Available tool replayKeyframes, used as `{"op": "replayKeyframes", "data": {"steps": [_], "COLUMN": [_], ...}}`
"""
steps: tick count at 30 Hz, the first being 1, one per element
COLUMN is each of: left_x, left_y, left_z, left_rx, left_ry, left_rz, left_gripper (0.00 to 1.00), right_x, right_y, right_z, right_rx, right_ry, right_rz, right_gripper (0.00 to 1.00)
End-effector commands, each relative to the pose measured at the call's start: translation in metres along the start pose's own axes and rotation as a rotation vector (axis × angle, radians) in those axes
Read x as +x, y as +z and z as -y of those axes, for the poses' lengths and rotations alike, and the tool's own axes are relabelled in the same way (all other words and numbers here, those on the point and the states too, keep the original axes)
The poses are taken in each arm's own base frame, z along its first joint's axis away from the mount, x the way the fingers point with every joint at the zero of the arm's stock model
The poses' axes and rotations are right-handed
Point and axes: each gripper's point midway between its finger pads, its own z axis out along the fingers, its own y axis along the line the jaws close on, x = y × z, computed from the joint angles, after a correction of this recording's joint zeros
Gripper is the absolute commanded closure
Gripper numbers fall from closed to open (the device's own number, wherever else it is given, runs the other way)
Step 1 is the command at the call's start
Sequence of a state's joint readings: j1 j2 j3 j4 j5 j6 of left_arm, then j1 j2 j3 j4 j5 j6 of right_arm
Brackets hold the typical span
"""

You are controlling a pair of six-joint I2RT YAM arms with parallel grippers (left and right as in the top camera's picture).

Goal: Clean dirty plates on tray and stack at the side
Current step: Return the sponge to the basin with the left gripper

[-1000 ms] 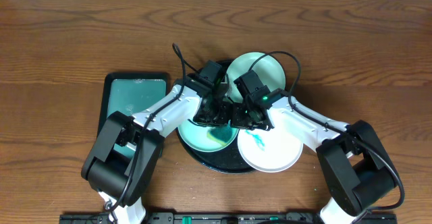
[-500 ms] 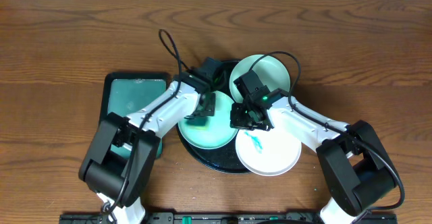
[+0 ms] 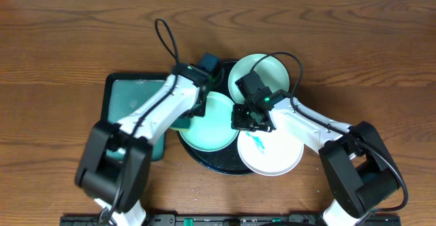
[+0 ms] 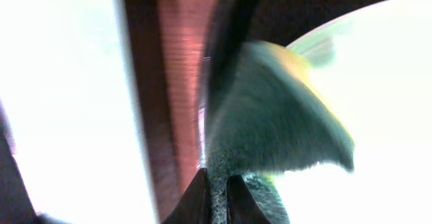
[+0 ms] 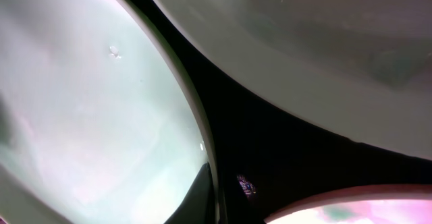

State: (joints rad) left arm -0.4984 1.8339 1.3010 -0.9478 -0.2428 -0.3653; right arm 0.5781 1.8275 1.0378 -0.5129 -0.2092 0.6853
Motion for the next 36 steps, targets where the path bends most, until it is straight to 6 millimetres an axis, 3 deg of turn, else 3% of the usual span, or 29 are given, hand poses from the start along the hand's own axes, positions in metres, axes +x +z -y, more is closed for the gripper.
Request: {"op": "replayKeyframes", "data": {"steps": [1, 6, 11, 15, 20, 27, 35, 36], "left_x": [-0.021, -0.016, -0.017, -0.018, -0.015, 0.000, 0.006, 0.005], "left_y": [-0.046, -0.055, -0.038, -0.016, 0.017, 0.055, 0.070, 0.070], "left_z": [-0.028, -0.057, -0.103, -0.124, -0.124, -0.114, -0.109, -0.109], "left_rx": [-0.003, -0.015, -0.038, 0.038, 0.184, 0.200, 0.200, 0.201], "left_ry": [-0.054, -0.115, -0.253, -0.322, -0.366, -0.351, -0.351, -0.351], "left_rz": [0.108, 0.095, 0.037, -0.019, -0.092, -0.176, -0.190, -0.189], "left_gripper": [0.93, 0.93, 0.93, 0.93, 0.93, 0.93, 0.93, 0.80], "right_x": [0.010, 0.010, 0.010, 0.010, 0.008, 0.008, 0.008, 0.008], "right_y": [0.005, 0.005, 0.005, 0.005, 0.005, 0.005, 0.005, 0.005], "right_z": [0.011, 0.011, 0.011, 0.011, 0.010, 0.009, 0.009, 0.009], "right_rx": [0.044, 0.044, 0.044, 0.044, 0.039, 0.036, 0.036, 0.036], "right_ry": [0.003, 0.003, 0.003, 0.003, 0.001, 0.000, 0.000, 0.000], "right_rz": [-0.027, -0.028, -0.027, -0.027, -0.021, -0.018, -0.019, -0.019], "right_gripper": [0.99, 0.99, 0.99, 0.99, 0.99, 0.99, 0.99, 0.99]}}
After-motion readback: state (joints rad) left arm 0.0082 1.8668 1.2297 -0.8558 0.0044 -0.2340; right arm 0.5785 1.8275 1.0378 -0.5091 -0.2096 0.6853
